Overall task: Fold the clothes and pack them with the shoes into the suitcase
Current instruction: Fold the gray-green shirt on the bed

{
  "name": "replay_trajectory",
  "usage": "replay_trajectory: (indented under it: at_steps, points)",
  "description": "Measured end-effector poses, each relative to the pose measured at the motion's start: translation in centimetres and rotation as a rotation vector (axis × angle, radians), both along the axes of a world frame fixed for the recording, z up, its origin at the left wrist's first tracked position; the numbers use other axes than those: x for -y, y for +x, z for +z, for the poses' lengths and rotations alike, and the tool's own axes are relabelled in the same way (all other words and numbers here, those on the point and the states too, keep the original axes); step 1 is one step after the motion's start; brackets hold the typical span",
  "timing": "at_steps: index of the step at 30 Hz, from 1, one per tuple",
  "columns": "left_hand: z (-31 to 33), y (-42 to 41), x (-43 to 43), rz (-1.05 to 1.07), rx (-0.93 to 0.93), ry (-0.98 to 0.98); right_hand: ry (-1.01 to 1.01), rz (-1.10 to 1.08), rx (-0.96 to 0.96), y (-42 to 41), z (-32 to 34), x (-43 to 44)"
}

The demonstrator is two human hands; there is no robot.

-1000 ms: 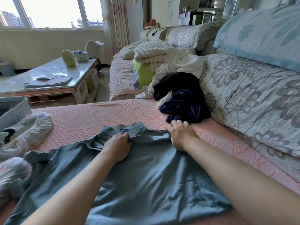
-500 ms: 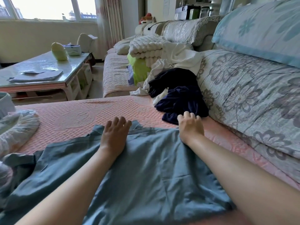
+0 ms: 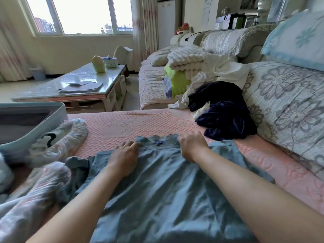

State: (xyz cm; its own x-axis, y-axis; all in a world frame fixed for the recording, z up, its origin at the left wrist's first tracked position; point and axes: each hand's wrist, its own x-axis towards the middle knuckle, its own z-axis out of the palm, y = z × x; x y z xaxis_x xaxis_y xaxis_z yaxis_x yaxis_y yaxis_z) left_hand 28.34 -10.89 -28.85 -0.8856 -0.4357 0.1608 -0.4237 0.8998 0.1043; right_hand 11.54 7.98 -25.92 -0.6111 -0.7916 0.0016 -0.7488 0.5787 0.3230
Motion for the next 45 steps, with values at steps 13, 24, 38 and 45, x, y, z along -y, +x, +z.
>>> replay_trajectory:
  at_steps: [13, 24, 38, 45]
  points:
    - [1.5, 5.1, 9.2, 0.23, 0.078, -0.169, -0.194, 0.077, 0.126, 5.3, -3.5, 9.0]
    - [1.0, 3.3, 7.6, 0.261, -0.108, -0.235, -0.519, 0.276, 0.224, 4.8, -4.4, 8.2]
    - [1.3, 11.8, 3.5, -0.018, 0.243, -0.096, 0.031, 0.115, 0.353, 11.5, -1.4, 5.5]
    - [-0.4, 19.9, 0.9, 0.159, 0.165, -0.09, -0.06, 0.24, 0.535, 19.0, -1.3, 4.6]
